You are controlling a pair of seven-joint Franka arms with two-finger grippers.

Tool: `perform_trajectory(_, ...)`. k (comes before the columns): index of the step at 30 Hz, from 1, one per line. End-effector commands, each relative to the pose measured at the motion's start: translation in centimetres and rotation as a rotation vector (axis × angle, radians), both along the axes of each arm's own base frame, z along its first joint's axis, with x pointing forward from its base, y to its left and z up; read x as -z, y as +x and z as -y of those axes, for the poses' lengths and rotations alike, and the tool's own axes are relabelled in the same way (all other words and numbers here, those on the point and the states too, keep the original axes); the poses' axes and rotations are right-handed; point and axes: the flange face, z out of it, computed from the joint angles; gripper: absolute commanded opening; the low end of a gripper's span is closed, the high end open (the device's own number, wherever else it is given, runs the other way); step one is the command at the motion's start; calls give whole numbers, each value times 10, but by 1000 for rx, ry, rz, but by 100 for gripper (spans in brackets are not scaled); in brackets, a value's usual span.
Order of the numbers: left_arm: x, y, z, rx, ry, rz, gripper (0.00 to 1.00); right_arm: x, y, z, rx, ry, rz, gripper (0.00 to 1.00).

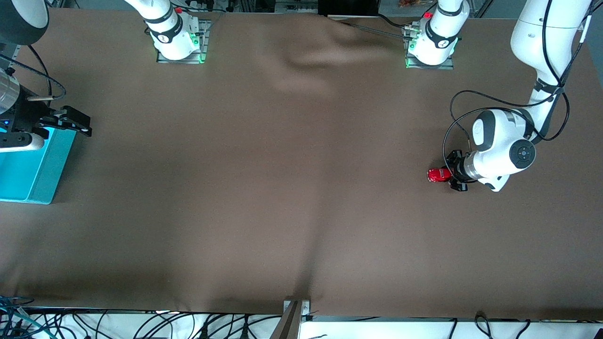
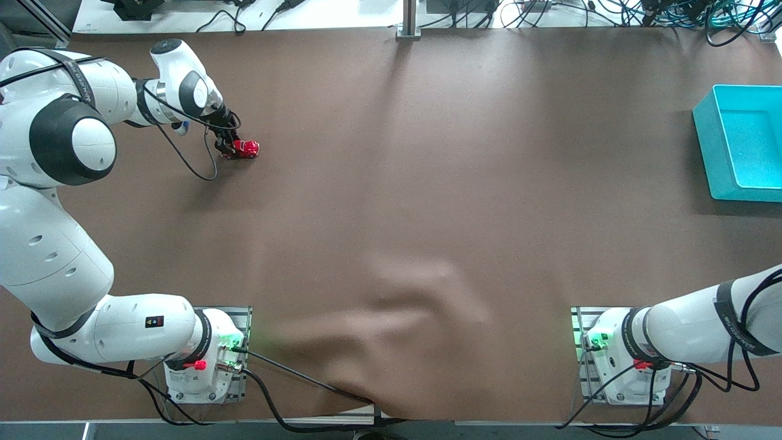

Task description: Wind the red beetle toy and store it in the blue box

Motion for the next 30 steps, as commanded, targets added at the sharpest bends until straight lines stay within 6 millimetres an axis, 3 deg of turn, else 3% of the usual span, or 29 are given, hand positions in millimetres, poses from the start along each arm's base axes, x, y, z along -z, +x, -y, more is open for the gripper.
perform_trajectory(1,-18,10,24,43,-15,35,0,-5,0,-1,8,10,7,100)
perform_trajectory(4,-29,17,34,53,-21,58,0,-5,0,-1,8,9,7,100)
perform_trajectory(8,-36,20,61,88,-42,66,0,-5,0,-1,8,9,7,100)
perform_trajectory(13,-32,16,88,107,-46,52,0,-5,0,-1,8,9,7,100)
perform_trajectory(30,0,11,89,25,-38,-6,0,-5,0,-1,8,9,7,100)
